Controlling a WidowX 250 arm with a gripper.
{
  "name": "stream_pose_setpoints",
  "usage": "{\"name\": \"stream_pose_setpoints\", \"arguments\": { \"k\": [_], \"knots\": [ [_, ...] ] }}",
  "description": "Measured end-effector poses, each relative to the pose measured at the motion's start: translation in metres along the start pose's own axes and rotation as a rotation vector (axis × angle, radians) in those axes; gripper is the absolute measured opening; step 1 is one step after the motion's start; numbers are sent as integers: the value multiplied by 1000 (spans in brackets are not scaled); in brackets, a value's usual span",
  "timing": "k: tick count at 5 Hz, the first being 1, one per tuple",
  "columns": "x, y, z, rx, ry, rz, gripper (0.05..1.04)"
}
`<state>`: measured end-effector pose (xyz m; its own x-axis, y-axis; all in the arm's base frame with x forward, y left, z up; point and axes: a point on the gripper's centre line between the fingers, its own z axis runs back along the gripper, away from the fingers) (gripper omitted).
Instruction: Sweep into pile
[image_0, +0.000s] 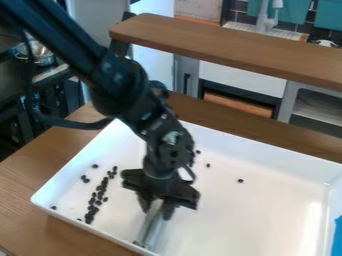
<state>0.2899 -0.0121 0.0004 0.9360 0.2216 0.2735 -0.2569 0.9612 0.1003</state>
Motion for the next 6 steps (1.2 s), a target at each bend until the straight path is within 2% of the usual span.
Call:
{"name": "stream_pose_setpoints", "arguments": {
  "k": [1,3,4,5,6],
  "knots": [
    [1,22,4,-27,15,-32,374],
    [3,46,5,-47,11,-43,374],
    [15,32,28,-103,19,26,374],
    [35,-6,53,-145,29,93,374],
    [43,-33,51,-124,30,139,374]
  ]
}}
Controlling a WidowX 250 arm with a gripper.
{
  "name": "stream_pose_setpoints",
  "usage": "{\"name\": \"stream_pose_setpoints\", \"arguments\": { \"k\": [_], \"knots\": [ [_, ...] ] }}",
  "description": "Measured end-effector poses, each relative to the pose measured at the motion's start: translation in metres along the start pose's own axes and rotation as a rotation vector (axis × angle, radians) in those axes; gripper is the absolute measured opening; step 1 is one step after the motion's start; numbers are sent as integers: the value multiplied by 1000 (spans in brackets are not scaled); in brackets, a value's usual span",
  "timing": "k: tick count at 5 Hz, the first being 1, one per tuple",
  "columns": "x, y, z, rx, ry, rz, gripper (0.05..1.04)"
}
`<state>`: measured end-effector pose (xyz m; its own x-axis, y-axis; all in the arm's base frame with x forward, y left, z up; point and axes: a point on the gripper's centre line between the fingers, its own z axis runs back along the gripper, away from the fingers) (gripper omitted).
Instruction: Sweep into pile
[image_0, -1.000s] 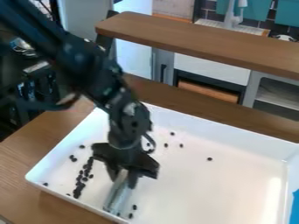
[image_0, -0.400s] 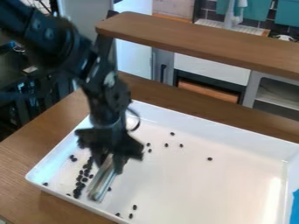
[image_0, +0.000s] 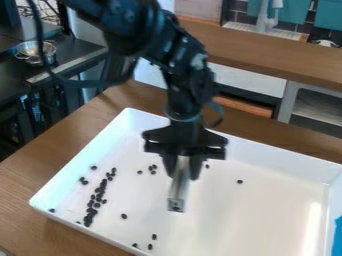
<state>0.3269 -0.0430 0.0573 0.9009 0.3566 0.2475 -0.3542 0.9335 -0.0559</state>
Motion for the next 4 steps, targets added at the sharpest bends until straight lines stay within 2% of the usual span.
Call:
{"name": "stream_pose_setpoints", "arguments": {
  "k": [1,2,3,4],
  "knots": [
    [-6,-14,-13,39,-27,11,374],
    [-20,-6,-26,59,-62,-30,374],
    [-37,11,-41,81,-71,-90,374],
    [-37,23,-47,88,-131,-110,374]
  ]
}}
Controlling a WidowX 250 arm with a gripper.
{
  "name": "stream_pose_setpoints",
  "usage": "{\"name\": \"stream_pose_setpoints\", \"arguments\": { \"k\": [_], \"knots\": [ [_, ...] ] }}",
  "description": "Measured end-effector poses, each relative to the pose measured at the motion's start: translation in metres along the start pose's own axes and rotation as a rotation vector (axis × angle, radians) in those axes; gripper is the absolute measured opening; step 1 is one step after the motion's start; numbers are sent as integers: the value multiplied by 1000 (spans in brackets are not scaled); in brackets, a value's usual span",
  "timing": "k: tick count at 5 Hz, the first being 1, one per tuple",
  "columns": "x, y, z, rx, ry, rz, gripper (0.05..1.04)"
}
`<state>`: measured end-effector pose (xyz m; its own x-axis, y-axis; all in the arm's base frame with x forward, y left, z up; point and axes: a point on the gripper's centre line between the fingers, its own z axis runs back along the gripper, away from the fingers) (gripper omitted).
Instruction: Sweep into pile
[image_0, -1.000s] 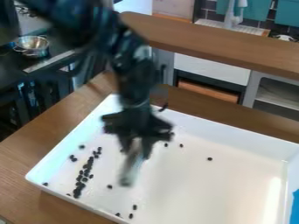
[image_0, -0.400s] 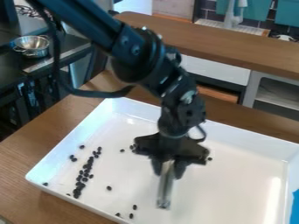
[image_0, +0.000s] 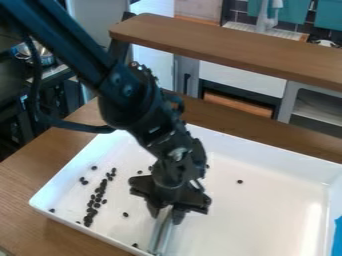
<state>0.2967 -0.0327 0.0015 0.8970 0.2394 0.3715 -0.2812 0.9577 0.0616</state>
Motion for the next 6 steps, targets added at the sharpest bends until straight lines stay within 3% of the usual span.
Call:
{"name": "stream_pose_setpoints", "arguments": {
  "k": [2,3,4,5,6],
  "knots": [
    [5,6,-11,18,-69,-28,374],
    [7,17,-13,21,-52,-29,374],
    [5,43,-13,24,-5,-27,374],
    [5,67,-5,3,31,-46,374],
    [9,90,0,-33,24,-70,374]
  ]
}}
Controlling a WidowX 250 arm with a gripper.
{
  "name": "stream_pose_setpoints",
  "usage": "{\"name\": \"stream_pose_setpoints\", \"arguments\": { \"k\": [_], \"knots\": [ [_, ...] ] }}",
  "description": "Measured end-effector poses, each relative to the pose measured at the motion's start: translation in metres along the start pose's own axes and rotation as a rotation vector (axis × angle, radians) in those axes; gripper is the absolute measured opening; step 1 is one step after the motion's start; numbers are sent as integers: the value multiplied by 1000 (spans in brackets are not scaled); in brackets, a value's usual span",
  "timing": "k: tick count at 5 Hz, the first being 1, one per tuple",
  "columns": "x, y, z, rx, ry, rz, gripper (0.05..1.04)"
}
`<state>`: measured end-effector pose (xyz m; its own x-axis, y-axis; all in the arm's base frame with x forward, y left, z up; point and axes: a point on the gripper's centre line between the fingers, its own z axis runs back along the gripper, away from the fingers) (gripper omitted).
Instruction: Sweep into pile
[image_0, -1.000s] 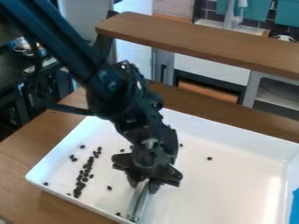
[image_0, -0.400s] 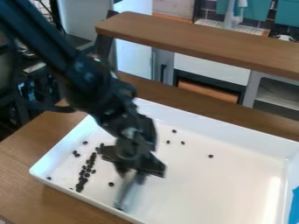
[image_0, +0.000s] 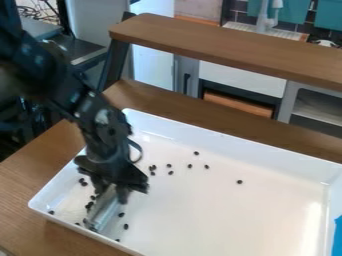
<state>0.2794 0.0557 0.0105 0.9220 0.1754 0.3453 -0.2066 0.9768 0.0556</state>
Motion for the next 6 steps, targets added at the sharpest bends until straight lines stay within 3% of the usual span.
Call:
{"name": "stream_pose_setpoints", "arguments": {
  "k": [1,2,4,6],
  "knots": [
    [0,20,-1,-21,-33,-11,374],
    [4,15,3,-58,-49,28,374],
    [61,-73,41,-145,-66,192,374],
    [81,-151,29,-99,-80,220,374]
  ]
}}
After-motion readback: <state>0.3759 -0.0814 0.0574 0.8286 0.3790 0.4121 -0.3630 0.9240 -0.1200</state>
